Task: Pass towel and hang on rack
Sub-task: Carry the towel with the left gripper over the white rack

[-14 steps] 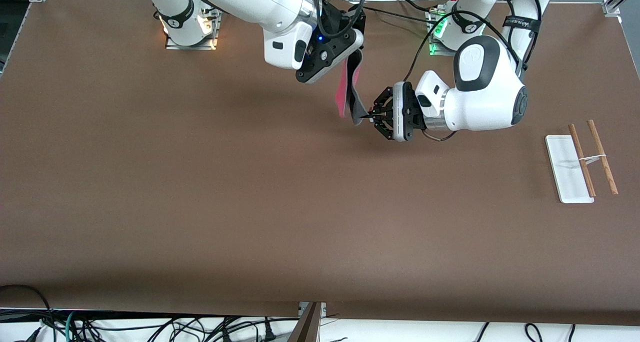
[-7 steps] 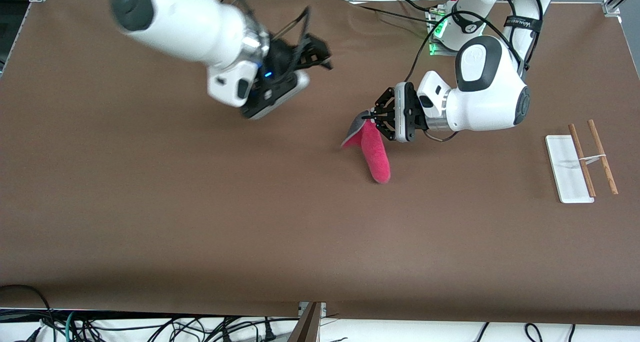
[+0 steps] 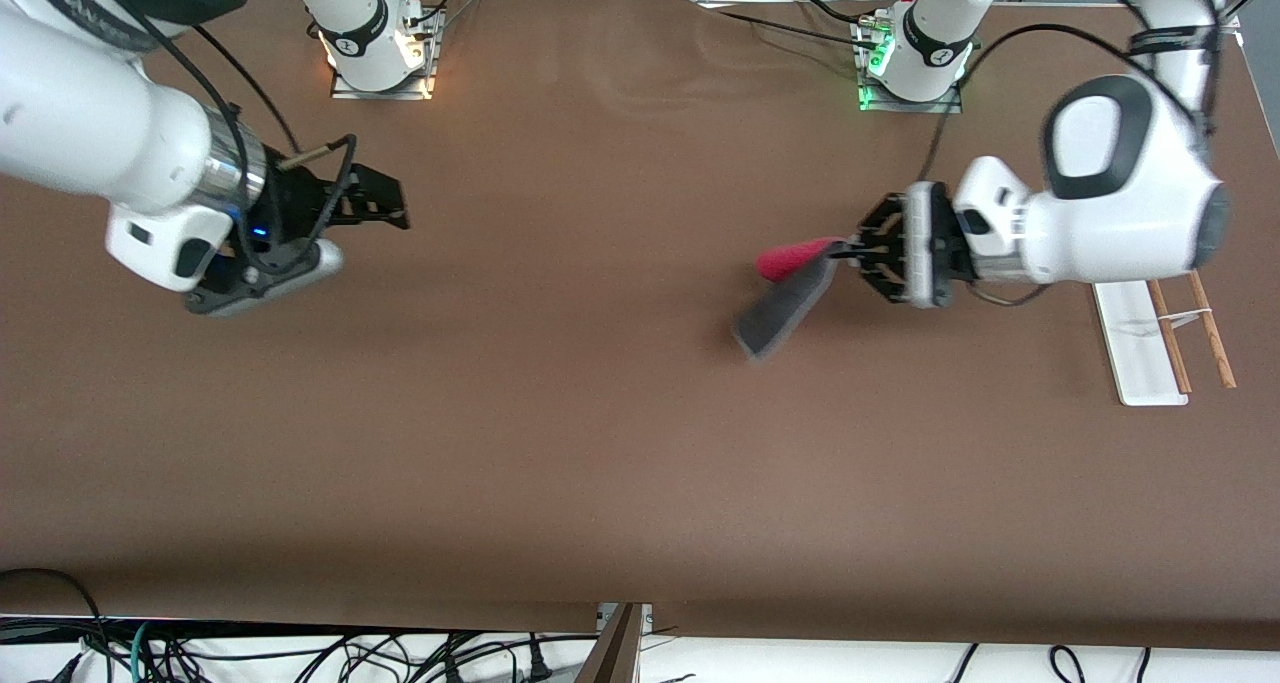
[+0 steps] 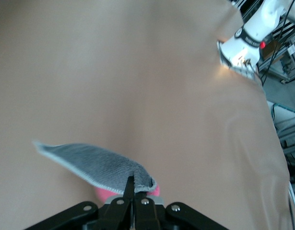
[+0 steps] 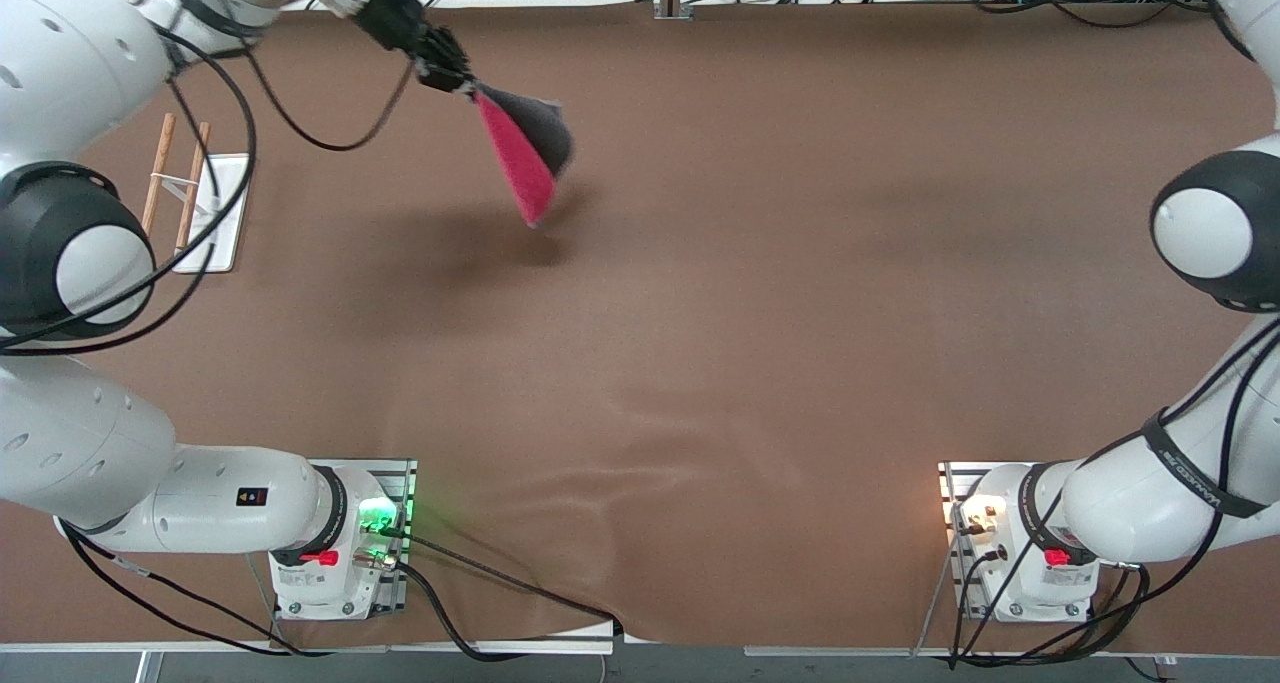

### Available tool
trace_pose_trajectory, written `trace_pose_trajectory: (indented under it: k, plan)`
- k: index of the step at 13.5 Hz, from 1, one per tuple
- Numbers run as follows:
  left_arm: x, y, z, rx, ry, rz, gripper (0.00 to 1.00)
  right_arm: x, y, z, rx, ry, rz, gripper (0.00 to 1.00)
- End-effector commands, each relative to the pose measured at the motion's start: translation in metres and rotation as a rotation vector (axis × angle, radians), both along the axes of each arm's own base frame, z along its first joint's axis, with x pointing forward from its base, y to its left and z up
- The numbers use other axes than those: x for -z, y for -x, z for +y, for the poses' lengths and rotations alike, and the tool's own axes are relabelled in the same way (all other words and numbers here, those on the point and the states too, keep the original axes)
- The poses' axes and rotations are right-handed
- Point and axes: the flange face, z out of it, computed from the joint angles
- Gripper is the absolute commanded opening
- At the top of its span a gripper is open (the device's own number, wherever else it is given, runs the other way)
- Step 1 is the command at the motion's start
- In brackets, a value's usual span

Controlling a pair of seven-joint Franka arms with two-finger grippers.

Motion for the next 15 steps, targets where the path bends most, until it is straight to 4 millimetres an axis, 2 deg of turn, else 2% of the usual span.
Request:
trace_pose_trajectory:
  k: [1, 4, 6, 8, 10, 12, 13, 15]
  plan:
    - [-0.013, -0.005, 0.077, 0.003, -0.062, 0.057, 0.0, -0.017, 0.038, -0.033, 0.029, 0.09, -0.039, 1.0]
    - [-0.032, -0.011, 0.185, -0.044, -0.3, 0.038, 0.0, -0.018, 0.05, -0.098, 0.128, 0.094, -0.021, 1.0]
    - [-0.024, -0.007, 0.25, -0.067, -0.464, 0.066, 0.0, -0.017, 0.064, -0.112, 0.144, 0.101, -0.008, 1.0]
    - [0.003, 0.006, 0.316, -0.119, -0.541, 0.135, 0.0, -0.016, 0.068, -0.114, 0.144, 0.108, 0.005, 1.0]
    - [0.021, 0.019, 0.381, -0.193, -0.579, 0.167, 0.0, -0.012, 0.069, -0.116, 0.144, 0.116, 0.017, 1.0]
    - [0.045, 0.033, 0.46, -0.31, -0.572, 0.178, 0.0, -0.002, 0.073, -0.117, 0.144, 0.121, 0.038, 1.0]
    - [0.051, 0.032, 0.486, -0.334, -0.595, 0.153, 0.0, -0.001, 0.076, -0.117, 0.146, 0.121, 0.037, 1.0]
    - [0.054, 0.029, 0.511, -0.296, -0.648, 0.08, 0.0, 0.0, 0.077, -0.117, 0.144, 0.121, 0.038, 1.0]
